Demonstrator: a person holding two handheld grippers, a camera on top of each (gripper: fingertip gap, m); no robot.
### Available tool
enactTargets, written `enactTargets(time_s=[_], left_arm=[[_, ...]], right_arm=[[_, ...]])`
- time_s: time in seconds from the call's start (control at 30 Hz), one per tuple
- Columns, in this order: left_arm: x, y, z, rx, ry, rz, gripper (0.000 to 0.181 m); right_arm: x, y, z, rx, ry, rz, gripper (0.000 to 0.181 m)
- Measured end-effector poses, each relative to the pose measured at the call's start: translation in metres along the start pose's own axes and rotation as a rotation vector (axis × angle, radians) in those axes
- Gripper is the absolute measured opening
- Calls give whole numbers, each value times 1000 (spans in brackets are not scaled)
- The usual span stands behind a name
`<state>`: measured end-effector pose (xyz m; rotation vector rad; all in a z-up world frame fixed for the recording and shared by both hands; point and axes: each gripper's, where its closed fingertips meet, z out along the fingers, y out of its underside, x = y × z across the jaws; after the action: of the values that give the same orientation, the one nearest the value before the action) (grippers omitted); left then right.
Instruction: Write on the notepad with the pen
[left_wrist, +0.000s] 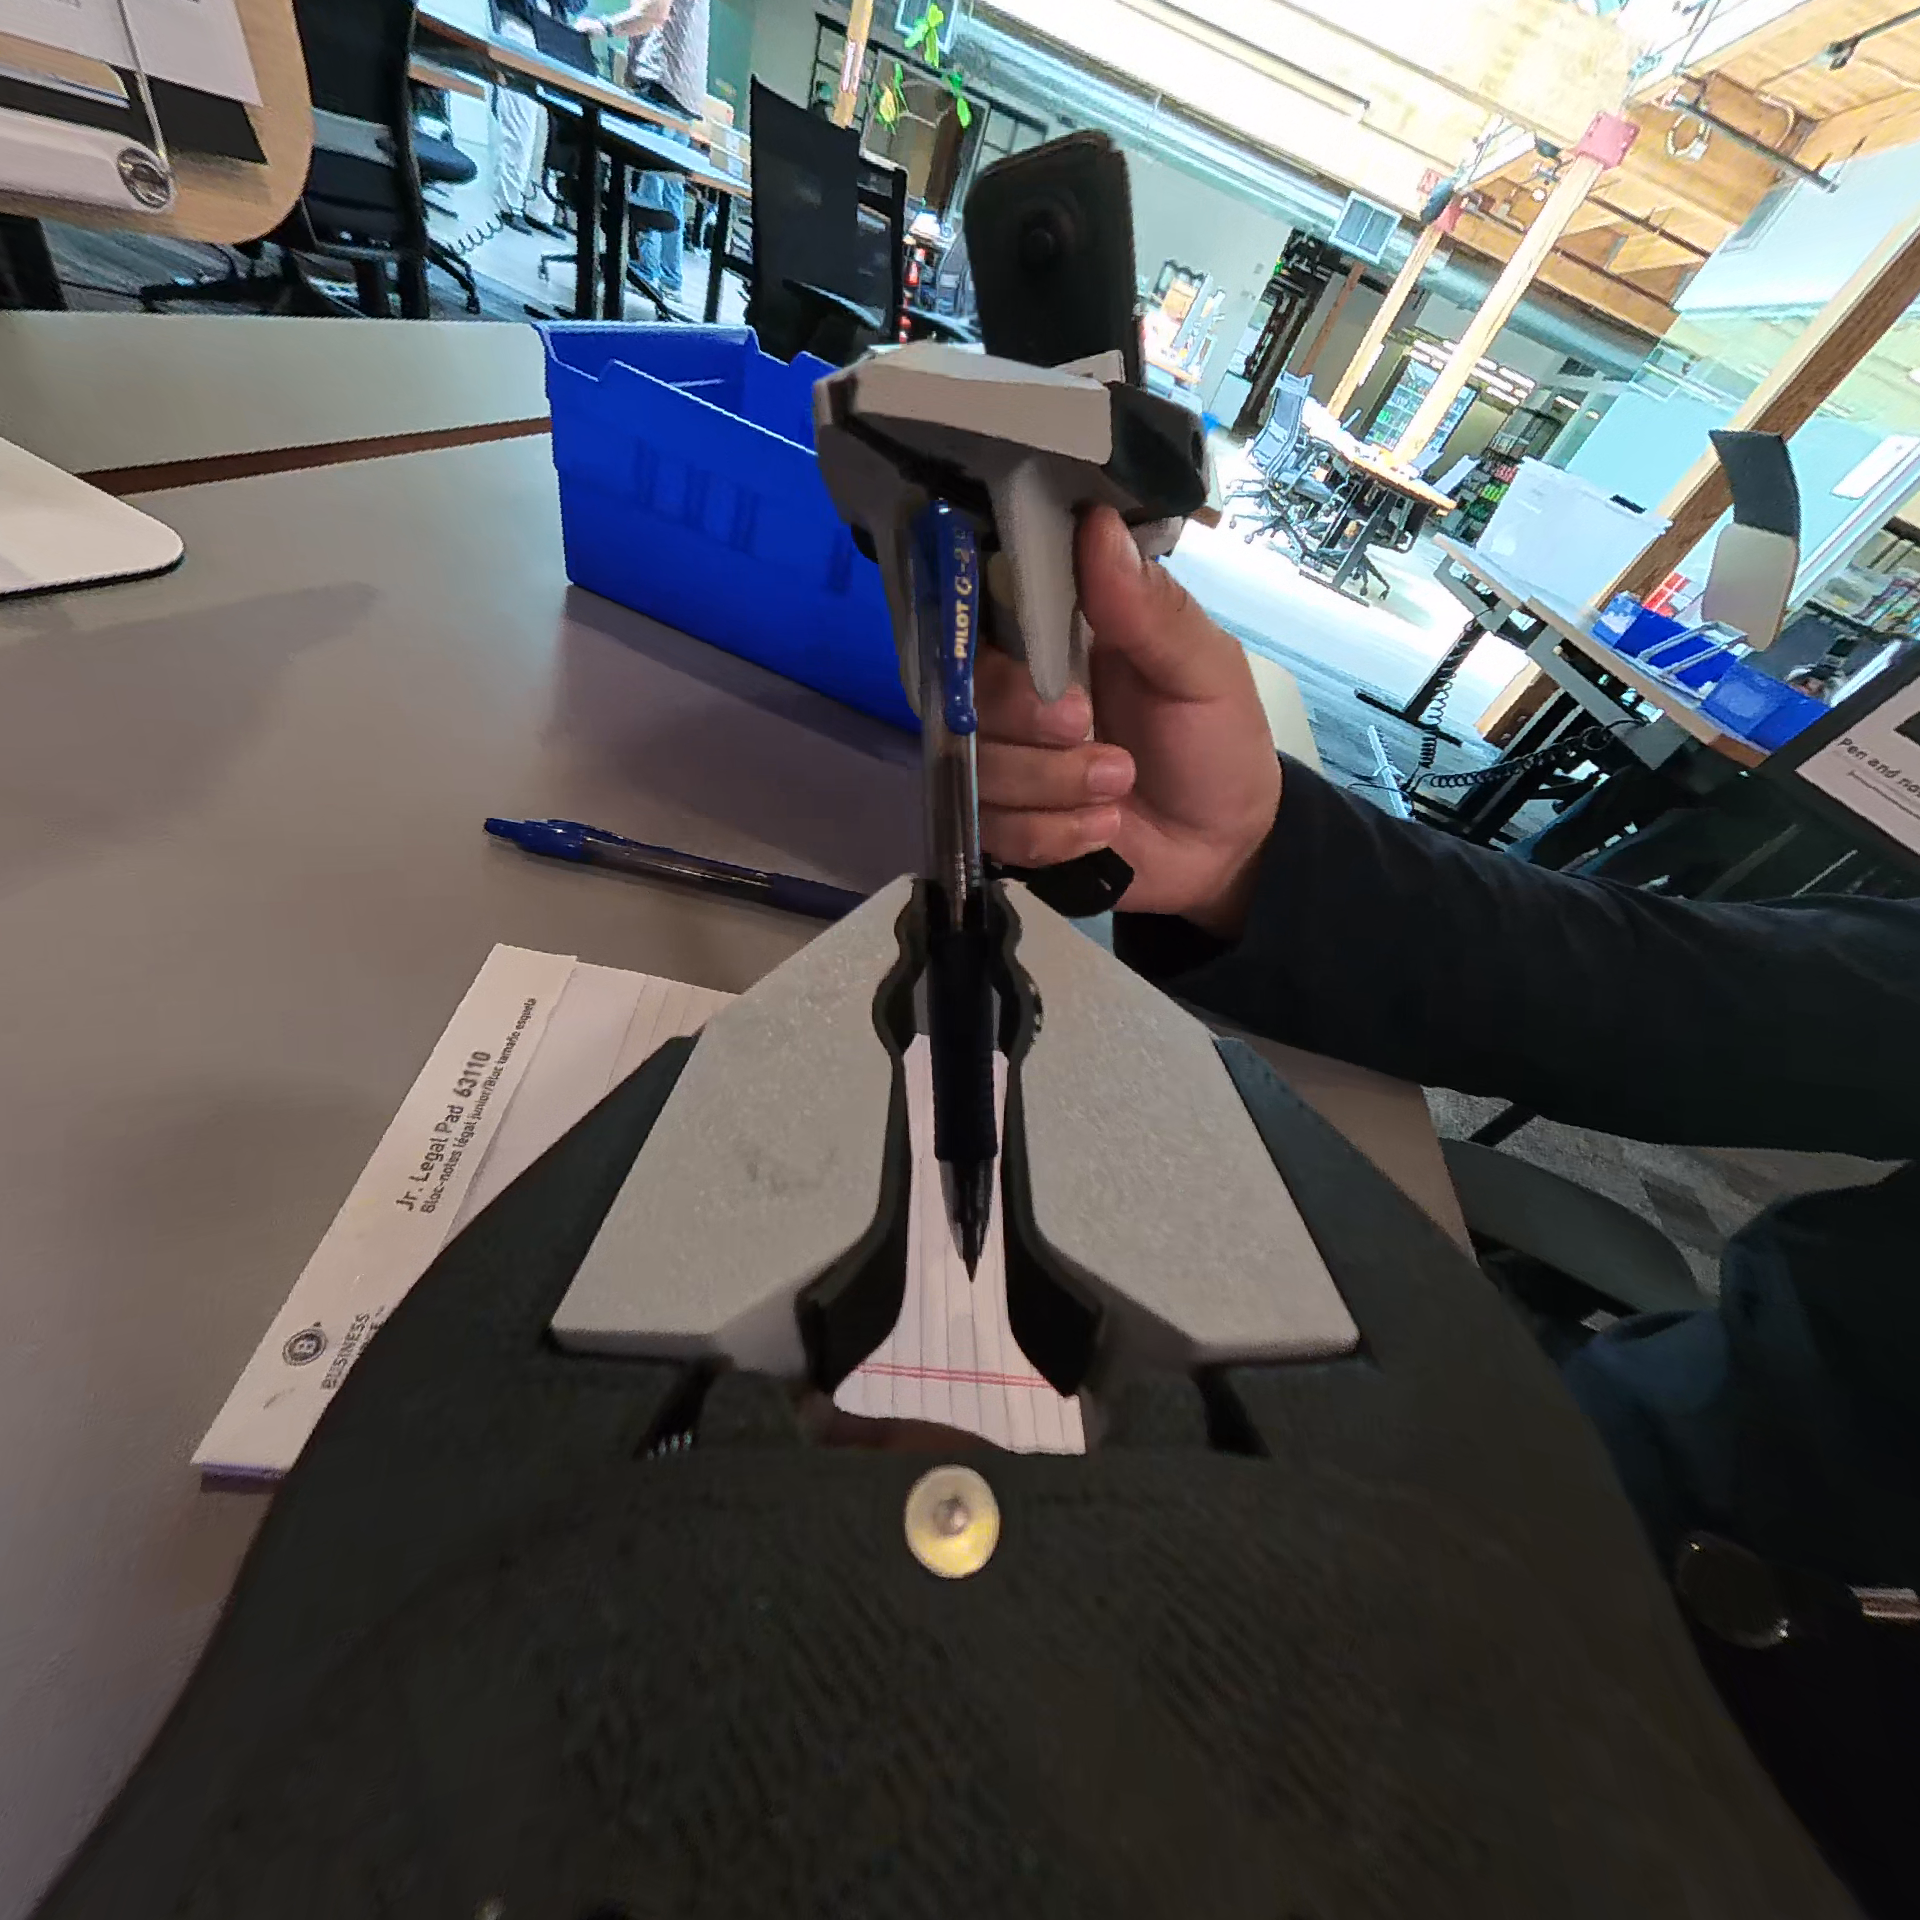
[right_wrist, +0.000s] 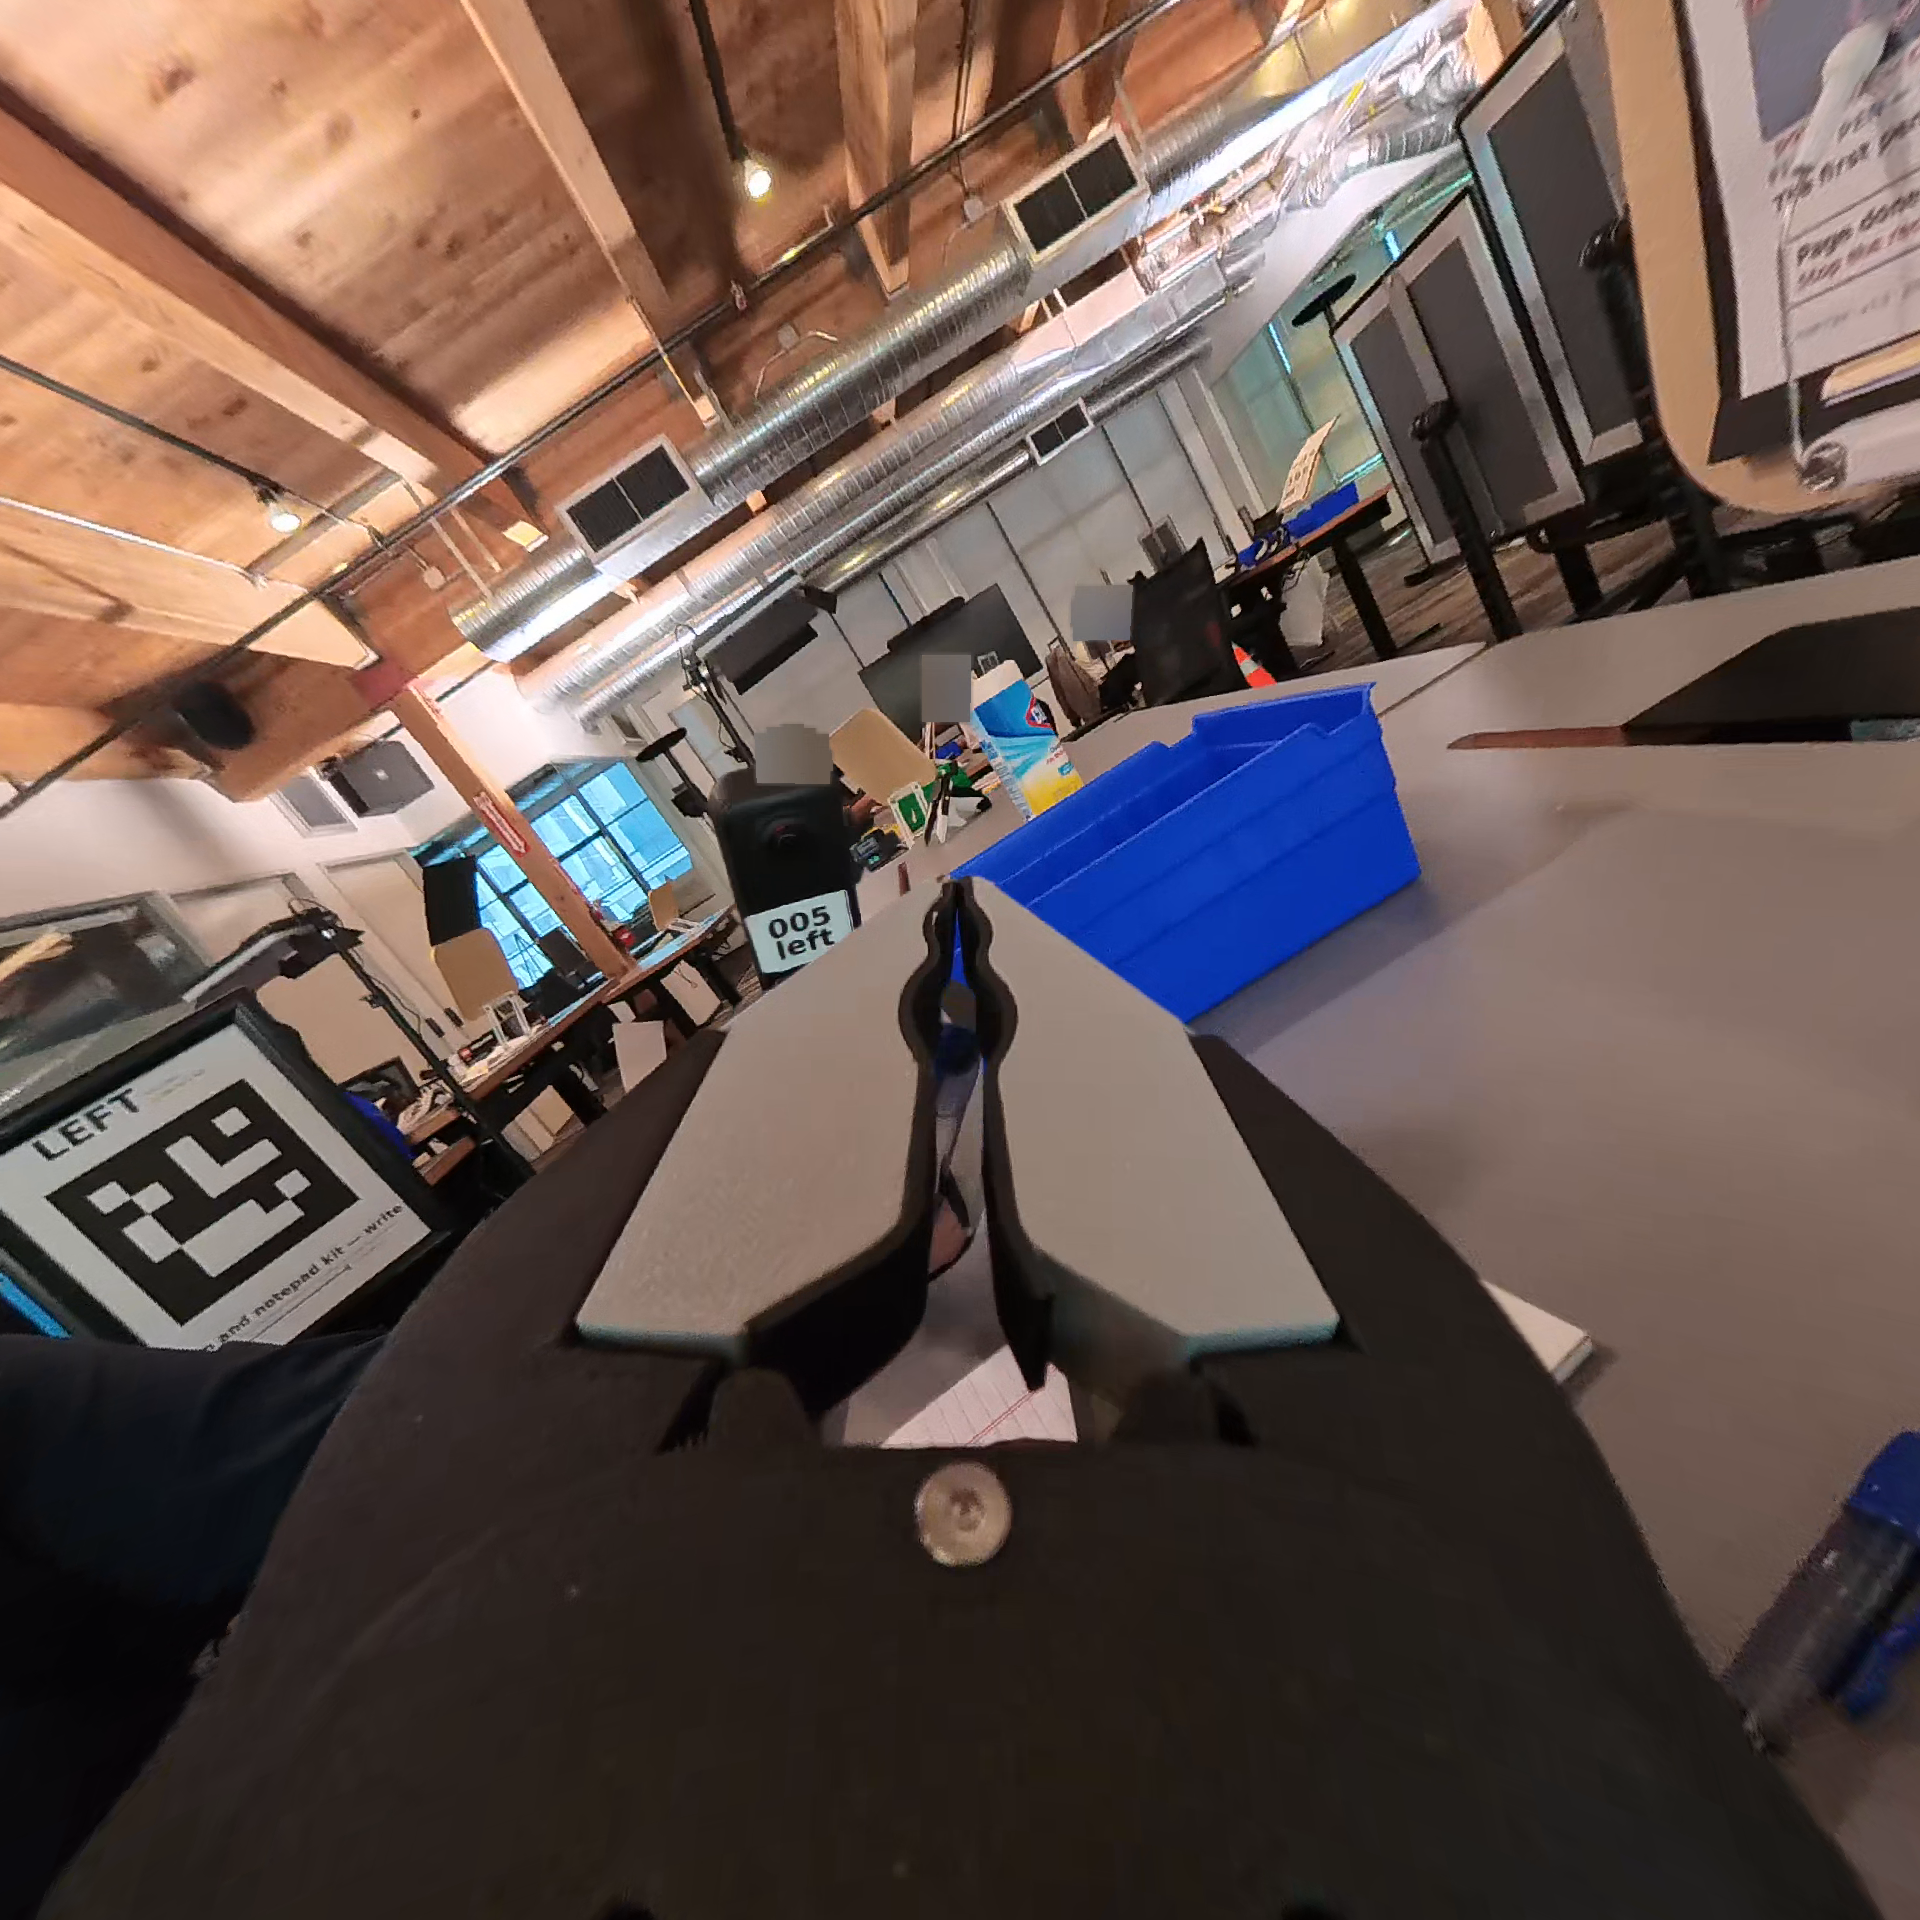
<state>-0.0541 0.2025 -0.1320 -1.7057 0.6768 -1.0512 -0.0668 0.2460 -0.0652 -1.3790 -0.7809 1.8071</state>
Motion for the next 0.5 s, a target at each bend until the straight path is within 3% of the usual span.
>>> enactTargets(time_s=[0.5], left_arm=[[-1, -6, -2, 44, 16, -45, 8]], right_arm=[[3, 8, 3, -9, -33, 63, 0]])
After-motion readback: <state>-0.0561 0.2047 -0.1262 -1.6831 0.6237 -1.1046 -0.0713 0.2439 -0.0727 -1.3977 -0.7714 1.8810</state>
